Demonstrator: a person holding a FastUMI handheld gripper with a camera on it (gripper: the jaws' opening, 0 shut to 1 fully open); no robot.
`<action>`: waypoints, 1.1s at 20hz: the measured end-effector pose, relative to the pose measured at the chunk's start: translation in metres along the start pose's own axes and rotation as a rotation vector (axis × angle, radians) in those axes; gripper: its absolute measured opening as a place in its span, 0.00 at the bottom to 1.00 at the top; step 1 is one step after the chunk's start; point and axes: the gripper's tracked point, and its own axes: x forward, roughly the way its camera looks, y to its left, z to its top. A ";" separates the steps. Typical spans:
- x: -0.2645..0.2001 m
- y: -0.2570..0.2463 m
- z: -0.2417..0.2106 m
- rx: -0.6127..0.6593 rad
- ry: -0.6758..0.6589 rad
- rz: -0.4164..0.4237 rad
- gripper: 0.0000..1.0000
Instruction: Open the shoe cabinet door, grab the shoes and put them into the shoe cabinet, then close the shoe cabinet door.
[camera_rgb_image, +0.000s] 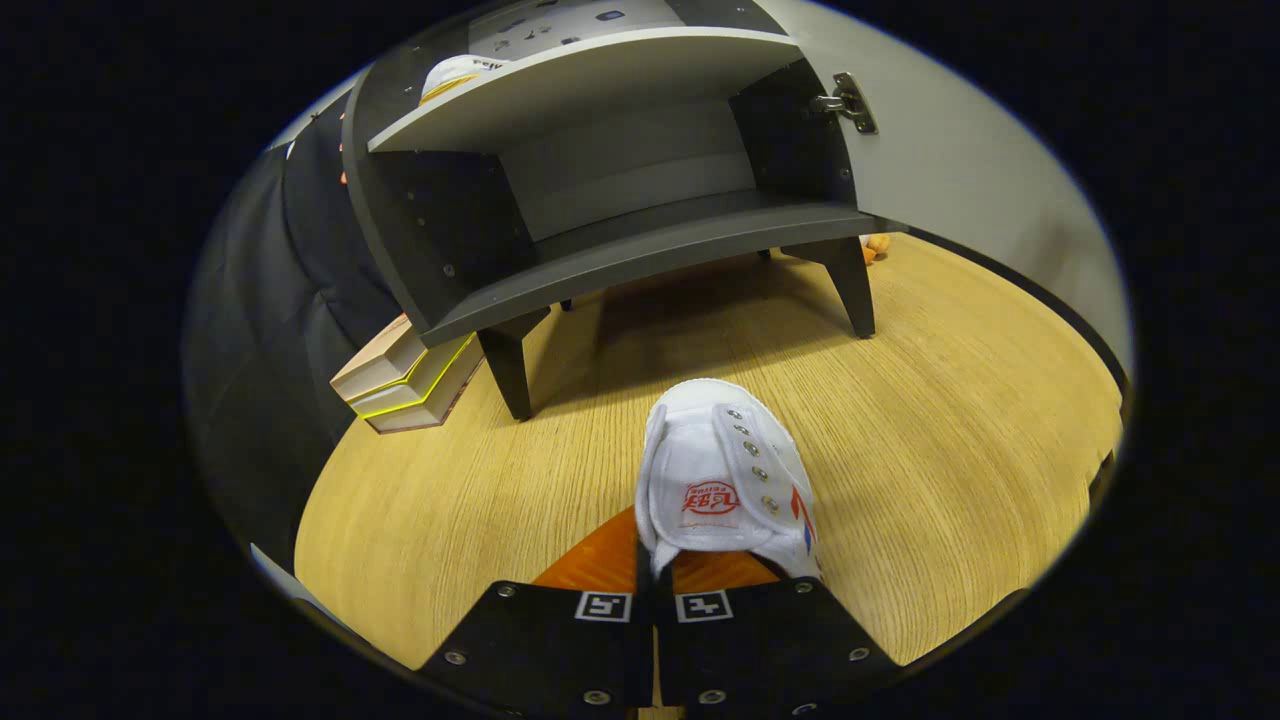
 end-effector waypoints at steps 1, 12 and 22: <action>-0.001 -0.002 0.004 0.004 -0.005 -0.001 0.01; -0.081 0.026 0.061 0.042 -0.106 0.030 0.02; -0.180 0.066 0.213 0.018 -0.293 0.045 0.01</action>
